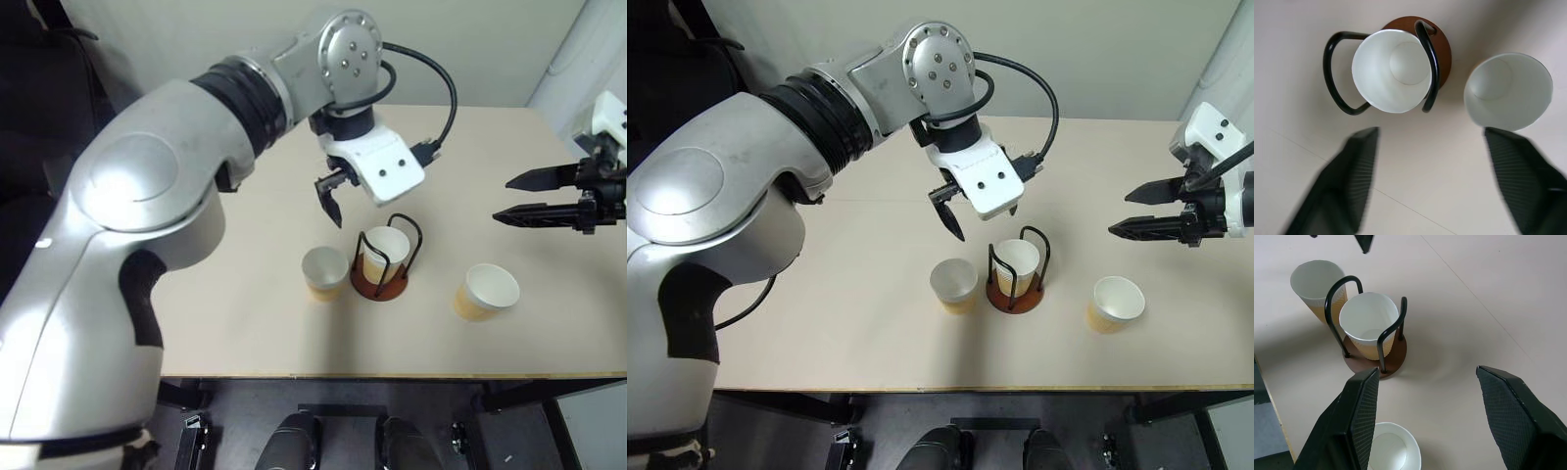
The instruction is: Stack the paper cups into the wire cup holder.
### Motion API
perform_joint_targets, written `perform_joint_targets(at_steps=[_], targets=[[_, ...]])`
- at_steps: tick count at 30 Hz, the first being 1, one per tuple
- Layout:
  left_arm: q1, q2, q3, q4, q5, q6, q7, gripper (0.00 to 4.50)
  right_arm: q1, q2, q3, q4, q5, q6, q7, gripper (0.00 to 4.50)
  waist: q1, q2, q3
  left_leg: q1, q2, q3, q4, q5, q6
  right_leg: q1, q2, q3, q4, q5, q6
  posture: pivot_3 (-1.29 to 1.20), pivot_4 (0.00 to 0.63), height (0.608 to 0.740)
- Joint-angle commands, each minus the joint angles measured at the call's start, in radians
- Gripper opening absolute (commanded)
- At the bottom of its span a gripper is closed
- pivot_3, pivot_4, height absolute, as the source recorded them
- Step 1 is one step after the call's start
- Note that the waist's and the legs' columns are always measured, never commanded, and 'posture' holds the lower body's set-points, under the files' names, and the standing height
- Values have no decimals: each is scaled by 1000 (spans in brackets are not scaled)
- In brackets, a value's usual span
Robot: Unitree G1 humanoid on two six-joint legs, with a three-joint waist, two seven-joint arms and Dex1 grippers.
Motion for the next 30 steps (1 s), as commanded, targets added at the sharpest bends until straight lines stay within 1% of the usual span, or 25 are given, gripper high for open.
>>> perform_joint_targets(at_steps=[1,2,4,6,9,12,14,16,18,19,20,21,23,24,26,27,28,30], targets=[[-5,-8,147,30,-42,46,-30,4471,-1,-25,-47,-26,8,-3,-2,3183,0,0,0,0,0,0,0,0,0,0,0,0,0,0,0,0,150,740],[3,-7,219,47,-63,93,-30,4471,13,-25,-57,-39,19,9,-3,3183,0,0,0,0,0,0,0,0,0,0,0,0,0,0,0,0,150,740],[22,26,319,57,-104,190,-30,4471,55,-30,-84,-72,41,35,-6,3183,0,0,0,0,0,0,0,0,0,0,0,0,0,0,0,0,150,740],[41,61,399,86,-90,241,-30,4471,91,-32,-113,-104,63,60,-14,3183,-1,1,0,0,0,0,-1,0,-2,0,0,0,0,-1,0,0,150,740],[71,120,481,103,-67,304,-30,4471,126,-36,-148,-148,105,106,-23,3183,-9,2,-1,2,0,1,-2,0,-5,-1,2,1,1,-3,-2,0,150,740],[109,204,525,49,-104,404,-30,4471,187,-59,-189,-200,142,142,-17,3183,-9,3,-1,2,1,0,-3,1,-6,-1,2,1,1,-5,-2,0,150,740],[142,285,506,-26,-138,439,-30,4471,229,-68,-222,-234,168,166,-16,3183,-9,3,0,1,1,1,-3,1,-7,-2,3,0,1,-6,-4,0,150,740],[184,391,450,-138,-192,485,-30,4471,253,-76,-238,-245,182,177,-21,3183,-11,3,0,0,1,-1,-2,1,-8,-3,2,1,1,-8,-6,0,150,740],[204,459,394,-217,-225,508,-30,4471,265,-82,-248,-246,190,176,-24,3183,-11,5,0,0,0,-1,-2,1,-9,-4,3,1,1,-9,-8,0,150,740],[207,479,370,-241,-235,511,-30,4471,269,-84,-250,-246,194,175,-26,3183,-11,3,-1,0,0,-2,-1,0,-9,-3,3,2,2,-10,-9,0,150,740],[217,514,314,-277,-228,483,-30,4471,265,-85,-245,-245,197,173,-29,3183,-6,4,-1,1,-1,-1,-3,1,-9,-3,7,-3,2,-10,-10,0,150,740],[223,539,272,-303,-225,463,-30,4471,264,-86,-242,-243,199,171,-30,3183,-3,4,0,0,1,-6,-1,0,-9,-2,1,2,2,-11,-11,0,150,740],[243,604,166,-378,-222,409,-30,4471,243,-82,-219,-236,202,165,-38,3183,0,4,-1,2,-1,-4,-3,0,-9,-2,8,-6,2,-12,-15,0,150,740],[245,623,125,-403,-224,382,-30,4471,234,-81,-211,-233,204,162,-40,3183,0,5,-1,1,0,-7,-1,0,-9,-1,2,-2,2,-12,-14,0,150,740],[241,636,78,-422,-230,344,-30,4471,220,-81,-200,-226,206,156,-42,3183,-1,3,0,2,-1,-4,-2,0,-10,-1,5,-3,2,-12,-14,0,150,740],[236,635,65,-423,-234,330,-30,4471,215,-82,-196,-223,206,152,-41,3183,-1,2,0,0,1,-7,-1,0,-9,-2,2,-2,3,-11,-14,0,150,740],[230,630,55,-417,-233,313,-30,4471,211,-87,-189,-223,204,145,-36,3183,0,2,0,0,0,-6,-1,2,-10,-2,4,-4,3,-11,-15,0,150,740],[210,643,10,-452,-253,298,-30,4471,238,-101,-180,-237,190,126,-24,3183,-2,1,0,0,1,-7,-1,2,-9,-1,0,-7,2,-11,-15,0,150,740]])
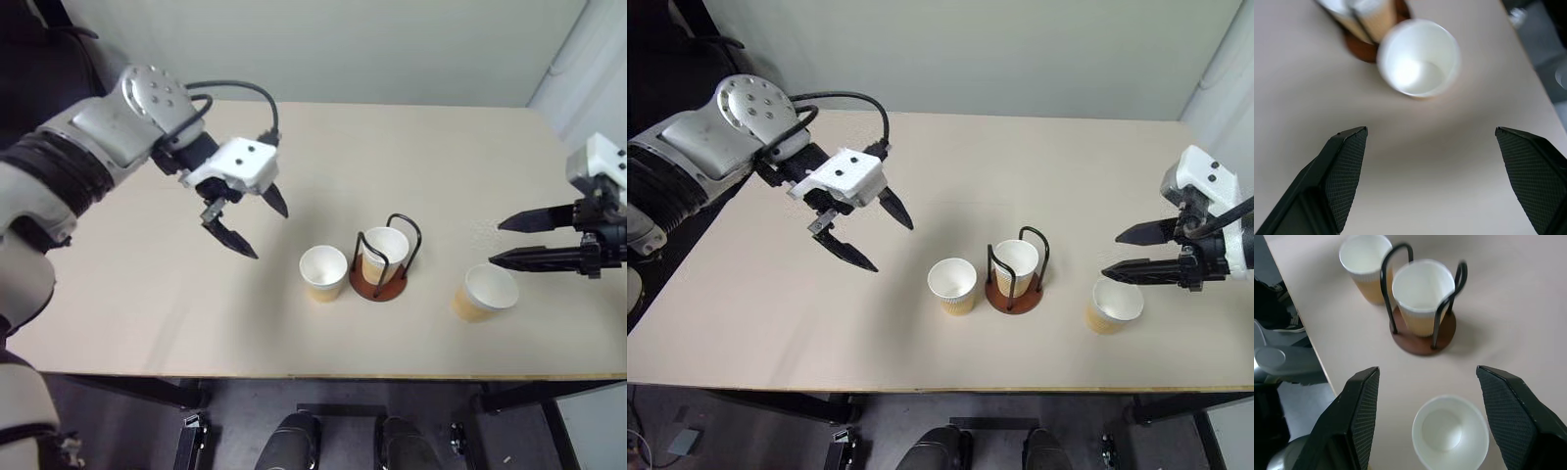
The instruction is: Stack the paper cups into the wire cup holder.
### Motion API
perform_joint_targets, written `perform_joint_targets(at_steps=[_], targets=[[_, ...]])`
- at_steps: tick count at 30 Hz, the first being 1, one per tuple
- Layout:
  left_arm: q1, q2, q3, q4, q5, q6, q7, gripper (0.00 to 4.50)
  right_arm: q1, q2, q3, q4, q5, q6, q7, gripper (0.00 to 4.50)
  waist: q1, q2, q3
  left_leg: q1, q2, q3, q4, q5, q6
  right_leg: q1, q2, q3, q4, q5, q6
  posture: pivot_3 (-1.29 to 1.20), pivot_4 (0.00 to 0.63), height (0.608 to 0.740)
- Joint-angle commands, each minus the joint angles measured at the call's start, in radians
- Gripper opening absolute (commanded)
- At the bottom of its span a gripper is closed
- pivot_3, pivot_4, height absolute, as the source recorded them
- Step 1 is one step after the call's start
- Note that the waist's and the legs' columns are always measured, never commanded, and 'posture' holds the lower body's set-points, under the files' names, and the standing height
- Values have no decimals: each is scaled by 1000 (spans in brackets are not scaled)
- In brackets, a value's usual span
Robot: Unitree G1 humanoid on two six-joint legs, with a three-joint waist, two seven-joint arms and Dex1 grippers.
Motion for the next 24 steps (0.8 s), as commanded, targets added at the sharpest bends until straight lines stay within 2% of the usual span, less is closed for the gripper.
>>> perform_joint_targets(at_steps=[1,3,4,6,7,9,10,14,19,24], targets=[[-60,24,-45,-49,-40,-50,-29,4471,20,-34,5,-17,-6,-34,14,3183,-1,-1,0,1,-1,1,-2,1,1,0,3,-3,0,0,0,0,150,740],[-68,31,-82,-73,-50,-72,-29,4471,26,-35,5,-20,-2,-38,11,3183,-3,0,0,0,-1,-2,-1,0,0,1,1,-1,-1,1,-1,0,150,740],[-71,32,-98,-83,-52,-83,-29,4471,27,-37,4,-20,-1,-41,11,3183,-4,1,0,0,-2,-1,-1,0,-1,0,3,-7,0,1,-1,0,150,740],[-77,28,-123,-101,-53,-101,-29,4471,32,-44,1,-18,-2,-45,14,3183,-5,1,0,0,-1,-3,-1,1,-1,1,1,-2,0,1,-1,0,150,740],[-82,23,-139,-105,-42,-123,-29,4471,33,-48,1,-16,-2,-46,16,3183,-6,2,0,1,-2,-1,-2,1,-2,0,4,-10,0,0,-2,0,150,740],[-94,2,-168,-90,2,-199,-29,4471,31,-56,0,-10,-1,-49,21,3183,-6,1,0,0,-1,-5,-1,1,-3,1,1,-5,0,0,-3,0,150,740],[-99,-6,-178,-80,15,-226,-29,4471,29,-60,1,-7,-1,-50,23,3183,-6,2,0,0,-1,-5,-2,2,-3,1,4,-11,1,0,-3,0,150,740],[-127,-47,-220,-24,107,-381,-29,4471,30,-86,-6,2,2,-50,37,3183,-3,1,1,-2,-2,-15,-2,2,-6,1,2,-11,0,-1,-6,0,150,740],[-138,-109,-221,59,164,-463,-29,4471,25,-101,-11,21,4,-52,42,3183,-2,1,0,-2,-1,-17,-3,2,-8,2,3,-16,1,-3,-9,0,150,740],[-102,-163,-204,91,186,-502,-29,4471,0,-109,9,33,2,-58,48,3183,-2,1,0,-3,0,-21,-2,1,-9,2,0,-14,1,1,-2,0,150,740]])
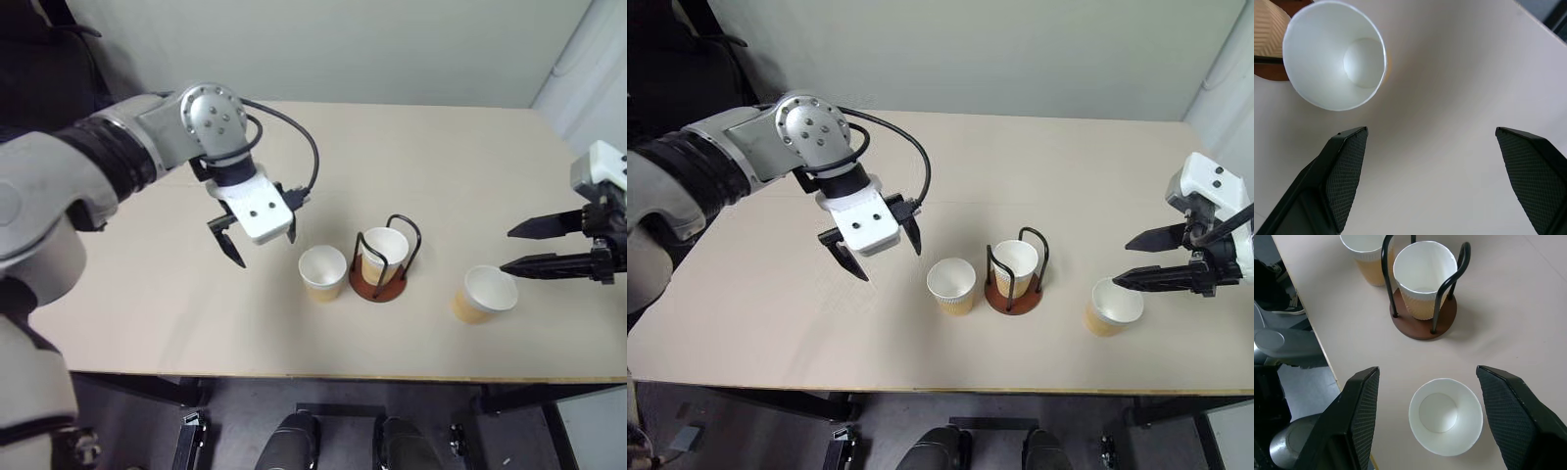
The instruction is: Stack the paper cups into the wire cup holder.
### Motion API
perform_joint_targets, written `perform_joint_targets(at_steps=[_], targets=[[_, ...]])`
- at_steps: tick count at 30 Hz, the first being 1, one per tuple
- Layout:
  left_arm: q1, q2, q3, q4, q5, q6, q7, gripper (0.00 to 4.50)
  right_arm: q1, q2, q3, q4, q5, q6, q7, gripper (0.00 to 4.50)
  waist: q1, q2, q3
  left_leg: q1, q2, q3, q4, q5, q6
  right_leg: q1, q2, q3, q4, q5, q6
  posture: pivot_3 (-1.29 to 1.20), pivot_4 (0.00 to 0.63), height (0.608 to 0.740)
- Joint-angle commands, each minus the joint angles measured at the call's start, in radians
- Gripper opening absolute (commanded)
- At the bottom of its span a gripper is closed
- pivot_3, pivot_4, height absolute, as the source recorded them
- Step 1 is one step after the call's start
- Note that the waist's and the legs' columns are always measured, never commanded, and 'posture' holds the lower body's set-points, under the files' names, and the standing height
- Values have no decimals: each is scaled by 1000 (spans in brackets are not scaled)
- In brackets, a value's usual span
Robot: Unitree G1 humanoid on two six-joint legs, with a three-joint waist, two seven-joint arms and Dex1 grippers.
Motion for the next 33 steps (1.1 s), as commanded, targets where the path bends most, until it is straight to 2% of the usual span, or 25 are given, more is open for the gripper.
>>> perform_joint_targets(at_steps=[1,9,14,20,27,33], targets=[[4,-11,29,10,1,-29,-29,4471,-33,-28,-12,3,6,-15,8,3183,0,0,0,1,-1,2,-1,0,0,0,2,-3,0,1,1,0,150,740],[10,-6,41,-48,-52,7,-29,4471,-147,41,-35,-44,141,48,-27,3183,-2,-1,0,0,0,0,-1,-1,-1,0,1,-1,0,0,1,0,150,740],[15,-3,41,-84,-91,31,-29,4471,-218,111,-53,-70,222,79,-101,3183,0,0,0,1,1,-1,0,-2,-1,1,1,-2,0,0,1,0,150,740],[42,-29,63,-85,-85,18,-29,4471,-214,111,-48,-76,236,81,-128,3183,2,-1,0,0,0,-1,0,-1,-1,1,0,-3,0,0,1,0,150,740],[92,-93,123,10,35,-84,-29,4471,-220,110,-34,-66,237,75,-140,3183,1,-1,0,1,-1,0,0,-1,-1,2,2,-3,0,0,1,0,150,740],[163,-169,232,114,155,-166,-29,4471,-225,111,-21,-61,234,70,-143,3183,1,-1,-1,1,-1,0,0,0,-1,2,2,-4,1,0,1,0,150,740]])
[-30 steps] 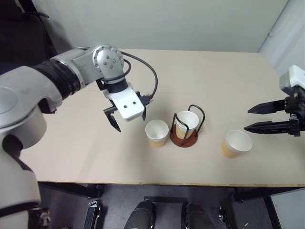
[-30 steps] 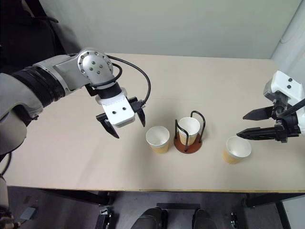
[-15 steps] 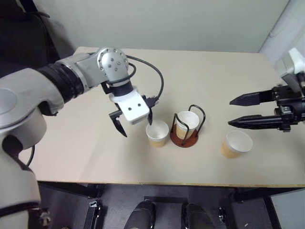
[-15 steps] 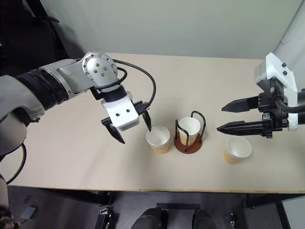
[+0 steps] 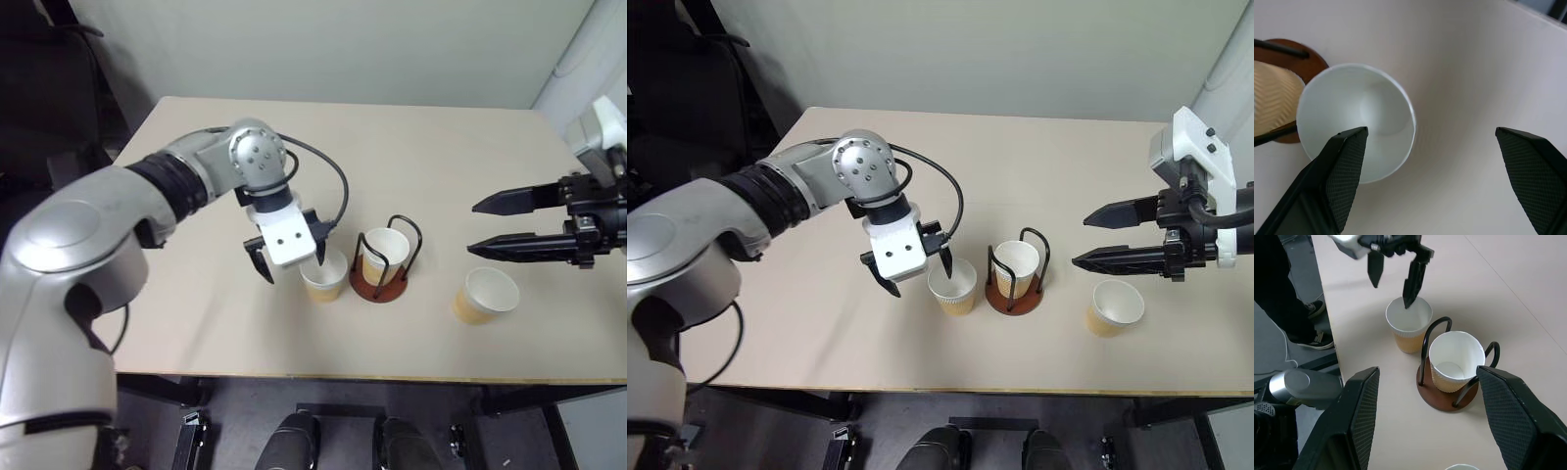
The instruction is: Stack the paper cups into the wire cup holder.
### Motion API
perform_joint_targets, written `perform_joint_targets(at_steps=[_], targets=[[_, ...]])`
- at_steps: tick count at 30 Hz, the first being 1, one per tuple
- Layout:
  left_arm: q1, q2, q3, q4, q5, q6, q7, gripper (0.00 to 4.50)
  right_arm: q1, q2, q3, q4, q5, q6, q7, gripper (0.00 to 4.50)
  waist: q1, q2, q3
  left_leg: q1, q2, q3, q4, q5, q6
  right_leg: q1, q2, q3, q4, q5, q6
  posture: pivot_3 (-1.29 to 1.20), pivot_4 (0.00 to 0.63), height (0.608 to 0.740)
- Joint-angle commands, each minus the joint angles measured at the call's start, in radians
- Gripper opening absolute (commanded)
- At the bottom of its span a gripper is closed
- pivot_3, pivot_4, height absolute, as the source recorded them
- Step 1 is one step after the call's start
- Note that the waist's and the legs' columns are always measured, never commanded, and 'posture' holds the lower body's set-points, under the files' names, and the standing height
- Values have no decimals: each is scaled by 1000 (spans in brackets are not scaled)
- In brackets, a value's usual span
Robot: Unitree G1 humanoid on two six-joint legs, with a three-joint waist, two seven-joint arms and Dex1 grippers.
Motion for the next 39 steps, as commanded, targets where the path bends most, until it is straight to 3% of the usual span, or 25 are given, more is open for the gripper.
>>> perform_joint_targets(at_steps=[1,17,20,30,39], targets=[[10,-12,75,38,48,-38,-29,4471,-24,-12,-17,4,3,-14,-3,3183,0,0,0,0,0,1,0,0,0,0,1,0,0,0,0,0,150,740],[103,-85,195,35,159,-96,-29,4471,-34,3,-2,9,-3,-22,-12,3183,1,0,0,0,0,0,0,0,1,0,-1,1,0,1,1,0,150,740],[117,-125,229,90,220,-138,-29,3899,-34,5,-1,8,-4,-25,-16,3183,1,0,0,0,0,1,0,0,1,0,-1,1,0,1,1,0,150,740],[124,-180,292,190,311,-178,-29,220,-75,45,23,42,-31,-61,-31,3183,1,0,0,1,0,1,0,0,1,0,-1,1,1,1,1,0,150,740],[89,-141,270,196,255,-143,-29,89,-99,92,12,82,-33,-139,14,3183,1,0,0,0,0,1,0,0,2,0,-1,1,1,1,2,0,150,740]])
